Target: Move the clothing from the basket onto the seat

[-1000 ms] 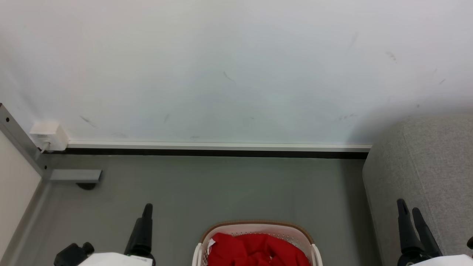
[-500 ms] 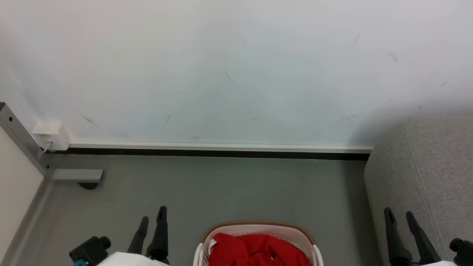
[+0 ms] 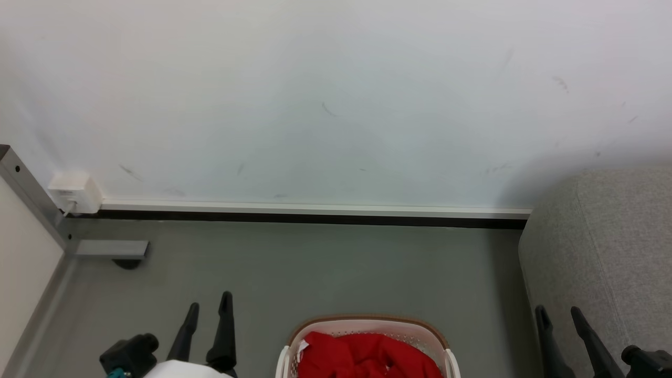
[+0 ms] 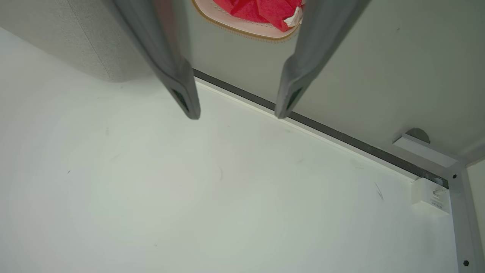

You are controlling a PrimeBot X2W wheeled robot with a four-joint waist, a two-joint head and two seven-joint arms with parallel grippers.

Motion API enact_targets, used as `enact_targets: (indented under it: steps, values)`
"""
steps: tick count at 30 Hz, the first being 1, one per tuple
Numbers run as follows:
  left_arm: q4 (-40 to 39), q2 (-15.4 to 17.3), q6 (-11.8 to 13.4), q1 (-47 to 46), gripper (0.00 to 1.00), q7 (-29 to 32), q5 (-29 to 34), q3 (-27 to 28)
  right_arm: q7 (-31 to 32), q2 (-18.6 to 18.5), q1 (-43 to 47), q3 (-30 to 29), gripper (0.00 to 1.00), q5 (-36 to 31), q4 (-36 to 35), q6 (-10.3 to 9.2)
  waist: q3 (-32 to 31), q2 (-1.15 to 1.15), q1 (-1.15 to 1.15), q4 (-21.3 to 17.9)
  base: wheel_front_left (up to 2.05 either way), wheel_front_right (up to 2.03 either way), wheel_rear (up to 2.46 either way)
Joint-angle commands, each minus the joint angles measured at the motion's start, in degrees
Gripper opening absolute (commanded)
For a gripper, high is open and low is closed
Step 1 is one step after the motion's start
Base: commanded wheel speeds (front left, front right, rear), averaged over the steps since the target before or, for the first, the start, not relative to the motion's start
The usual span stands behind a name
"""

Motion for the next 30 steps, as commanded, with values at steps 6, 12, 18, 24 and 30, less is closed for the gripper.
enact_targets:
  steps: [6,12,18,24,30]
  values:
    - [0.2,0.9,-1.0,0.5,1.0,-1.4,5.9,1.1,-1.4,-0.5,0.6,0.0,1.0,-4.0,0.5,-0.07,-0.3,0.0,0.0,0.3,0.0,0.0,0.0]
    - [0.5,1.1,-1.2,1.0,1.0,-2.2,8.9,1.8,-2.2,0.2,1.1,-1.1,1.0,-5.2,1.2,-0.08,-0.5,0.0,0.0,0.4,0.0,0.0,0.0]
    - [0.9,1.0,-1.4,1.6,1.0,-2.9,12.0,2.4,-2.9,0.4,1.9,-1.5,1.0,-7.3,1.9,-0.08,-0.7,0.0,0.0,0.6,0.0,0.0,0.0]
    - [0.9,0.8,-1.3,1.8,1.0,-3.6,14.9,2.9,-3.7,0.5,2.1,-1.4,1.0,-9.8,2.5,-0.09,-0.6,0.0,0.0,0.8,0.0,0.0,0.0]
    - [0.4,0.7,-1.2,1.9,1.0,-4.3,17.8,3.4,-4.4,0.5,2.4,-1.5,1.0,-11.4,2.7,-0.09,-0.5,0.0,0.0,1.1,0.0,0.0,0.0]
